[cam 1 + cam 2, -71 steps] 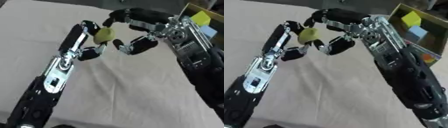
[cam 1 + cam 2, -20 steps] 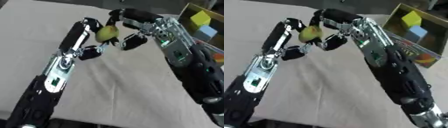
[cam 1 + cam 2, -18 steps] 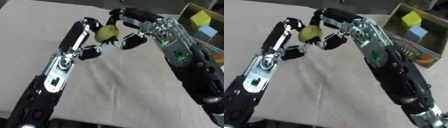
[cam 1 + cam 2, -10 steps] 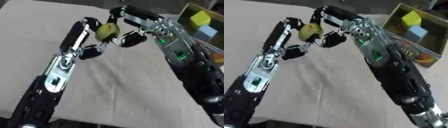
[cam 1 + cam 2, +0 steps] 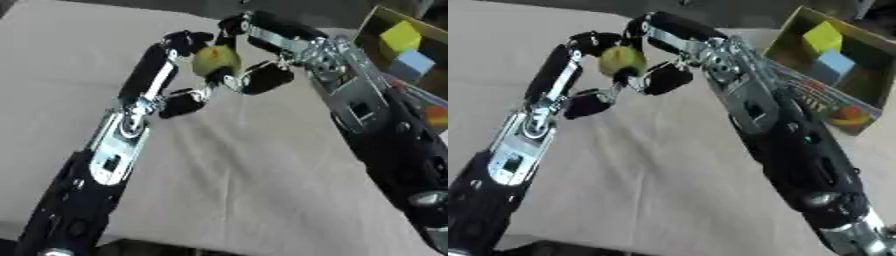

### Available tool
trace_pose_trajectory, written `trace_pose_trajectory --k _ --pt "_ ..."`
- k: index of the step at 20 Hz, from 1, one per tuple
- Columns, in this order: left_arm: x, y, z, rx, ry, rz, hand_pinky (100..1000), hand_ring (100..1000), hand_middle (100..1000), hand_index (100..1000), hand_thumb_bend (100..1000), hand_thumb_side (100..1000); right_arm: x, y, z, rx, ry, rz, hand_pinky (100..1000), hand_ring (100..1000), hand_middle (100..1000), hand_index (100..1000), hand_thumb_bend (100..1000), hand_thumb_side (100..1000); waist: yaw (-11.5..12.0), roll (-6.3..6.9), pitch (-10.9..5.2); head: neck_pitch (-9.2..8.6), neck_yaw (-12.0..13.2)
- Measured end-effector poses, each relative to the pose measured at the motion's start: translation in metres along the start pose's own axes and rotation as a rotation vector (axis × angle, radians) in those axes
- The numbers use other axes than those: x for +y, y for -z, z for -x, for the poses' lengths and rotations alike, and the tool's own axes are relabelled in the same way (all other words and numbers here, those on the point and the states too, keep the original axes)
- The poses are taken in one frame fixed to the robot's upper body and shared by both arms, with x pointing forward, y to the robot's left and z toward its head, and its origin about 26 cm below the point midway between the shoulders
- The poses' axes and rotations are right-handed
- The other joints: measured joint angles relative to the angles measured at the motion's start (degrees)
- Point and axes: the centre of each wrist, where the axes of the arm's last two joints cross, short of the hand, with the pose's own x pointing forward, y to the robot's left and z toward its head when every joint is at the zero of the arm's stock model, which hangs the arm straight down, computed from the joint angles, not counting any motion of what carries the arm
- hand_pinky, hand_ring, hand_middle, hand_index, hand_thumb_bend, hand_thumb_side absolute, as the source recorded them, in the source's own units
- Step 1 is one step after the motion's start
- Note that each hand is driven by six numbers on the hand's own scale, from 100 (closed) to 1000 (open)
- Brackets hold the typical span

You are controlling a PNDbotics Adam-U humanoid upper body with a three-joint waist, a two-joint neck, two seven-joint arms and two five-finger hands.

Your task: Pick up the objects with one hand, pass them to the other hand, and then place them into the box on the other side of the table.

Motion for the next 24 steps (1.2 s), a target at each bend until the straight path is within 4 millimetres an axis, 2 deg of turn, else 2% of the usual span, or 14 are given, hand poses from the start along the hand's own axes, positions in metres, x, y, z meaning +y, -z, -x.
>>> trace_pose_trajectory --k 7,12,17,24 --pt "0.000 0.000 0.000 0.029 0.025 -0.025 729 709 670 849 534 415 -0.003 -0.004 0.001 0.014 0.019 0.018 974 976 395 513 100 228 0.0 0.33 0.02 0.00 -0.2" --pt "0.000 -0.003 0.004 0.052 0.029 -0.025 728 703 660 843 488 449 -0.017 -0.013 0.002 0.031 0.058 0.082 997 982 398 520 100 298 0.0 0.51 0.04 0.00 -0.6" --pt "0.007 -0.020 0.025 0.127 0.039 -0.031 725 692 648 832 438 480 -0.052 -0.044 0.015 0.113 0.131 0.233 1000 1000 401 526 100 375 0.3 0.98 0.04 -0.02 -2.1" --pt "0.035 -0.044 0.051 0.230 0.052 -0.116 715 674 627 823 398 496 -0.088 -0.100 0.065 0.390 0.196 0.435 1000 1000 403 529 100 368 0.3 1.59 0.09 -0.24 -3.8"
